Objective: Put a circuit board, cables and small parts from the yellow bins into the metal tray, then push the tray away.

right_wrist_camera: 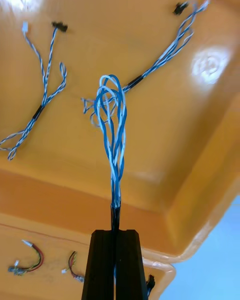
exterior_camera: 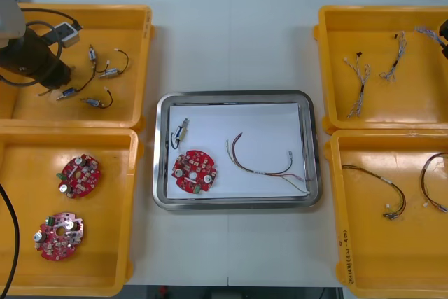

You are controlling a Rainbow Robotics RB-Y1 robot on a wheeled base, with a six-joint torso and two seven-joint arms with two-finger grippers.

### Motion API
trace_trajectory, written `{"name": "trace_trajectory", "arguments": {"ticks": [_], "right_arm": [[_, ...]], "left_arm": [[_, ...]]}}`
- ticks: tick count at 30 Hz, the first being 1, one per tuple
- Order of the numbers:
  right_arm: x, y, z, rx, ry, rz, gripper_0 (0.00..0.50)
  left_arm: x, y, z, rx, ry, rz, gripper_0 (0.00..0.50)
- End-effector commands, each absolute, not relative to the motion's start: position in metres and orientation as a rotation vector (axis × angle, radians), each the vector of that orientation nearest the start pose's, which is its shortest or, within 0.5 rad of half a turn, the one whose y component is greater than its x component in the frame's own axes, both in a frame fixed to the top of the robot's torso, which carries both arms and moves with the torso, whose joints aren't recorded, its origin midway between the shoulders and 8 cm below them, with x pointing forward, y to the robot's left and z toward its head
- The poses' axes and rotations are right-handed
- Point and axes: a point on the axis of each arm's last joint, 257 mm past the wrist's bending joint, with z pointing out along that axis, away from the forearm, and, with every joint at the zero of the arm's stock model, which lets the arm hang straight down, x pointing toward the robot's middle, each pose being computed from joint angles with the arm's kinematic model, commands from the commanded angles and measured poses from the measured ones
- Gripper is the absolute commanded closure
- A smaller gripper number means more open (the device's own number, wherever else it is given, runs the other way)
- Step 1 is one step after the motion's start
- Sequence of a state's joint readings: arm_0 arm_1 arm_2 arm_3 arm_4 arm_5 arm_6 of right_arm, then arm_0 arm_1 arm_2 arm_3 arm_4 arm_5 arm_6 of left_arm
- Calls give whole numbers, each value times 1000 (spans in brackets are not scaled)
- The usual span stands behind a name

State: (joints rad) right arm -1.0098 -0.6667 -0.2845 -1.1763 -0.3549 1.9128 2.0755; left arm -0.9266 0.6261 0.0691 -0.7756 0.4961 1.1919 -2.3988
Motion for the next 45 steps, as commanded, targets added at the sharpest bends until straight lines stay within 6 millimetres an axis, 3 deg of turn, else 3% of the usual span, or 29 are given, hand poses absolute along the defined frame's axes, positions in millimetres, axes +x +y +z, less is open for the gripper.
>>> {"name": "trace_trajectory", "arguments": {"ticks": [1,7,14,22,35,45], "right_arm": [[539,-412,-53,-402,2617,-240,500],[533,-409,-44,-439,2540,-302,500],[521,-387,-54,-552,2482,-276,500],[506,-338,-62,-828,2396,-333,500],[481,-256,-69,-1200,2283,-193,500],[473,-213,-76,-1402,2222,-221,500]], "left_arm": [[642,409,-170,945,2341,419,499],[643,409,-169,945,2341,422,500],[644,417,-161,905,2333,415,499],[632,419,-134,831,2379,394,499],[601,400,-91,640,2460,330,500],[561,358,-78,549,2507,264,500]]}}
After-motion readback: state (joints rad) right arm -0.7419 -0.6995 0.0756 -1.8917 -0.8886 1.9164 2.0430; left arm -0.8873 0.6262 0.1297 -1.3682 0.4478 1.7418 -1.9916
